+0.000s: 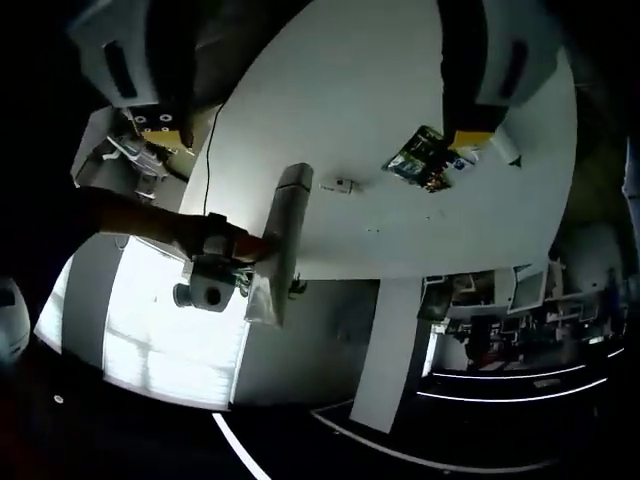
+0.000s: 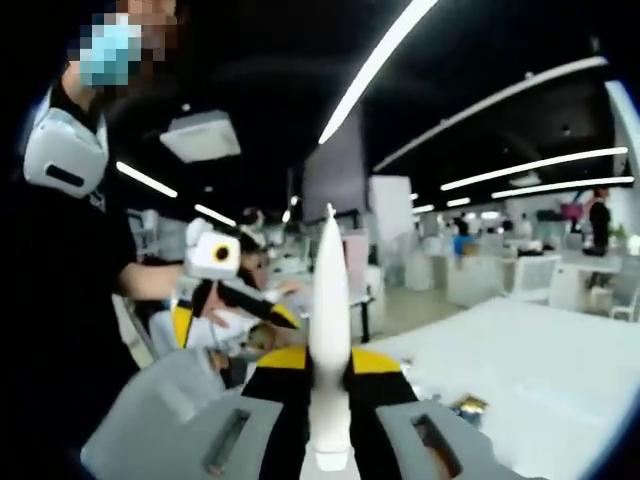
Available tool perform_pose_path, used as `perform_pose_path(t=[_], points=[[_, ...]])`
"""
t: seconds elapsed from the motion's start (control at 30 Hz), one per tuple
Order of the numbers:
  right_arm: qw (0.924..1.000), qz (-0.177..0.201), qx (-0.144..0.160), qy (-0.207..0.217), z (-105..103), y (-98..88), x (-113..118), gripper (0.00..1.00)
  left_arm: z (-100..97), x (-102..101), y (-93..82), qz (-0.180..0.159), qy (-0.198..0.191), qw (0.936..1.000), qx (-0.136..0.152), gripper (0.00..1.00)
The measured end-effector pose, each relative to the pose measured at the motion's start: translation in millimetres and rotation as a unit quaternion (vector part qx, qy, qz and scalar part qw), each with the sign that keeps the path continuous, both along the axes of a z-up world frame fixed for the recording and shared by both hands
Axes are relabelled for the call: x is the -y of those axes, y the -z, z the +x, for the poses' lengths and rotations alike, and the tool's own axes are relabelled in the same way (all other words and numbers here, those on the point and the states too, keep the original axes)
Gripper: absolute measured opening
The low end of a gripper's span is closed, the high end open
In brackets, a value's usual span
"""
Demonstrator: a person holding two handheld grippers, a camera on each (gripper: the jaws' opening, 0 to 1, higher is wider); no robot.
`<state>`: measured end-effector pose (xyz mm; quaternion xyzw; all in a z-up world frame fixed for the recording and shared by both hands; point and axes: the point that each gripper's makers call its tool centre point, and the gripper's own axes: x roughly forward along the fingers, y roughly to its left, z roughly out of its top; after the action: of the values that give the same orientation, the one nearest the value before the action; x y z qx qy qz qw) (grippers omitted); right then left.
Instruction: Arrange the skincare products in the storage area until every visible bottle or jar stands upright without overlapping.
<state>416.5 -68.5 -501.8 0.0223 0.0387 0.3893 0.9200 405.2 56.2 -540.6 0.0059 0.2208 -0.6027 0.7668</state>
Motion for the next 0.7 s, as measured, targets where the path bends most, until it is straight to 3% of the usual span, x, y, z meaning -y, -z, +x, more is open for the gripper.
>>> perform_pose_path(t=[0.27,0.43,0.7], points=[[0.9999,-0.006,0.01,0.008,11.2,15.0,9.0,0.05,0.2,-11.7,13.6,-0.013,-0.039,0.9989,-0.023,0.95],[0.9998,-0.014,0.008,0.01,16.0,32.3,12.8,0.05,-9.0,-16.6,30.6,0.002,-0.035,0.9988,-0.033,0.94],[0.9997,-0.011,0.007,0.02,25.3,52.1,20.1,0.05,-4.8,-22.8,49.2,0.015,-0.048,0.9983,-0.032,0.93]])
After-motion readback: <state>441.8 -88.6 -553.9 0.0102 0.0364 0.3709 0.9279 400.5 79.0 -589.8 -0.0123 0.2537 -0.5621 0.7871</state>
